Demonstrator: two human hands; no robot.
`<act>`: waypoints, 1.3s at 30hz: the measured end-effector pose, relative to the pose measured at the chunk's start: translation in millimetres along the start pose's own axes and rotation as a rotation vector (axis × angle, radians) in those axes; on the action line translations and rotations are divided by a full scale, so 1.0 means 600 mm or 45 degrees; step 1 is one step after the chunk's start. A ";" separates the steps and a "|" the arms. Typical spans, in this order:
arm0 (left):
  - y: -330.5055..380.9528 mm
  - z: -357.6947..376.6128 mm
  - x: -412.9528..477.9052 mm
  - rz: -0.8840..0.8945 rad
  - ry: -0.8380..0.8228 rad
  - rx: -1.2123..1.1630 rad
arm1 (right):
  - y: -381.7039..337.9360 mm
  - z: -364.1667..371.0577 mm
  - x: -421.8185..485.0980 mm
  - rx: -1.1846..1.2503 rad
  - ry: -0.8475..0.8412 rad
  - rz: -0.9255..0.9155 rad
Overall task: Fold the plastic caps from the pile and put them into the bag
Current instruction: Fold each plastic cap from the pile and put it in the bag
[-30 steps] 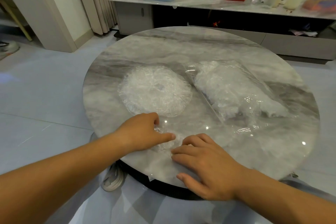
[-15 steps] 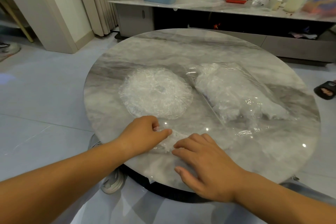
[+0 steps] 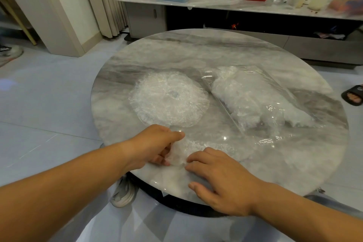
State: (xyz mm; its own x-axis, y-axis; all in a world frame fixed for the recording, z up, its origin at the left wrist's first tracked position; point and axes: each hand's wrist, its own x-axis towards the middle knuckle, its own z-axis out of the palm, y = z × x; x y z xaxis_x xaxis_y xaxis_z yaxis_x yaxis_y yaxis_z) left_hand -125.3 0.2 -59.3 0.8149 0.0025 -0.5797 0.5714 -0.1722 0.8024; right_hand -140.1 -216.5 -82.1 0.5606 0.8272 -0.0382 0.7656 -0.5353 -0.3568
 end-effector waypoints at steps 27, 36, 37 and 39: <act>0.027 0.030 0.010 0.243 0.022 0.216 | 0.041 -0.007 -0.053 -0.068 0.083 0.075; 0.062 0.066 0.052 0.347 -0.038 1.156 | 0.056 -0.023 -0.054 0.070 0.123 0.013; 0.062 0.068 0.055 0.333 -0.055 1.162 | 0.056 -0.027 -0.056 0.110 0.172 0.033; 0.059 0.065 0.058 0.317 -0.074 1.127 | 0.057 -0.036 -0.057 0.188 0.296 0.099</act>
State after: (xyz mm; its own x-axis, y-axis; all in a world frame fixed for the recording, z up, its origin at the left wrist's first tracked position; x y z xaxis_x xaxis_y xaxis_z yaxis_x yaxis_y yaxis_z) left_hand -80.3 -44.5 -56.6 0.8843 -0.1813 -0.4303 0.0774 -0.8519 0.5179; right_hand -126.4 -266.7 -72.6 0.6861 0.7143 0.1383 0.6729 -0.5506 -0.4940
